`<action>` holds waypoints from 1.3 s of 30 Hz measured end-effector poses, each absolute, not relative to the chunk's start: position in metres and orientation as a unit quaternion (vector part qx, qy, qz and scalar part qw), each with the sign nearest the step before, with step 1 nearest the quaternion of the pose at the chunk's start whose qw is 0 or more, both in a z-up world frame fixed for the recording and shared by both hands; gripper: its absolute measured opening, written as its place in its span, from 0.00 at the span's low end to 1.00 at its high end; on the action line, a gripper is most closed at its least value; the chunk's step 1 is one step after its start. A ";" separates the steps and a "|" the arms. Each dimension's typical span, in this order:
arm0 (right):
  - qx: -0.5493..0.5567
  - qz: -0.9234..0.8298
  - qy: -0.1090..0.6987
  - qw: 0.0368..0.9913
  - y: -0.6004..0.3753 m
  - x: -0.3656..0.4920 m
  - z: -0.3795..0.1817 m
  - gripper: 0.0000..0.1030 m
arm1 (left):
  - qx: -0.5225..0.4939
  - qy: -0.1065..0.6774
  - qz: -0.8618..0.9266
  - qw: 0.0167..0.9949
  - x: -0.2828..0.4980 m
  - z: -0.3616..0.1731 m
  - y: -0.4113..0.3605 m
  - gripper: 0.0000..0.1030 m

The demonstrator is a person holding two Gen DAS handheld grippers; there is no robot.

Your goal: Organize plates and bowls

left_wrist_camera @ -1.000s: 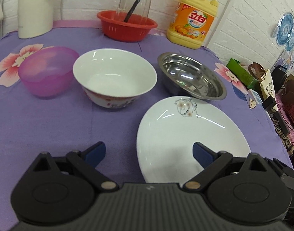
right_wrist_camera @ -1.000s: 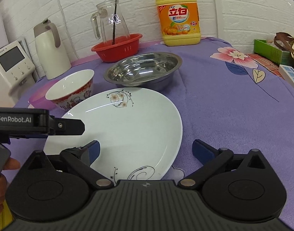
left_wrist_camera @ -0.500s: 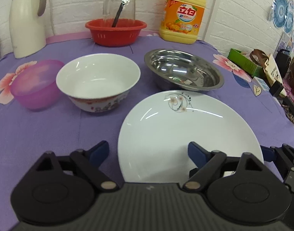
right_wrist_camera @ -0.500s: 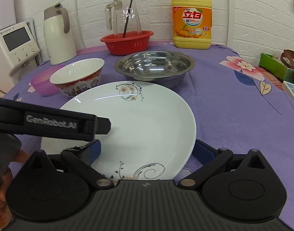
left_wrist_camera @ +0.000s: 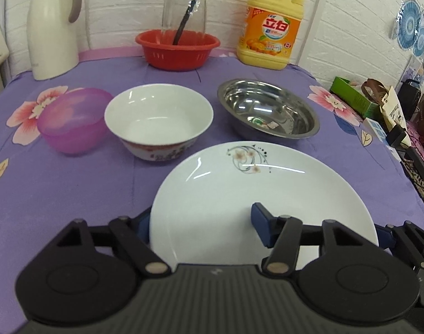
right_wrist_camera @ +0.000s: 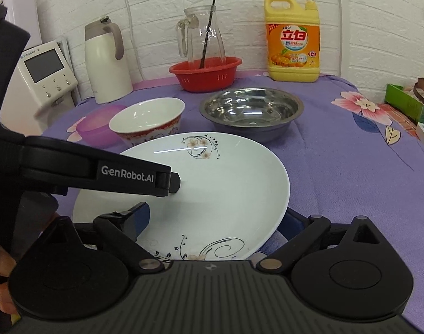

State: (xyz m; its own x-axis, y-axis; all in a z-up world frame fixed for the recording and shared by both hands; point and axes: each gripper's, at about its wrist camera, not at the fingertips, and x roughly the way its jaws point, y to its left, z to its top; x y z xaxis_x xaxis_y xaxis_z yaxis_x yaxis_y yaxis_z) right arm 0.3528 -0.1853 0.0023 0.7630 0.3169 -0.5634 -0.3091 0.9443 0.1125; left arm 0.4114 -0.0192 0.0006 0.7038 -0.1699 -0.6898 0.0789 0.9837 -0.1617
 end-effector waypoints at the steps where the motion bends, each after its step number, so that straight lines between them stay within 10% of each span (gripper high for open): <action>1: 0.003 0.168 0.297 0.940 -0.183 0.347 0.006 1.00 | -0.062 0.375 -0.067 0.923 0.406 0.004 -0.016 0.57; 39: -0.024 0.295 0.328 0.897 -0.059 0.196 0.005 1.00 | -0.128 0.337 0.010 0.932 0.170 -0.005 0.124 0.60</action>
State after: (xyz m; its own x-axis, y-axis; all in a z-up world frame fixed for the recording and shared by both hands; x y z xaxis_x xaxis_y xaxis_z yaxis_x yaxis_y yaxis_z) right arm 0.1959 -0.0593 0.0048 0.6112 0.5130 -0.6026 -0.5446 0.8252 0.1501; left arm 0.1696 0.1236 -0.0049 0.7721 -0.0671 -0.6319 -0.1062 0.9668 -0.2325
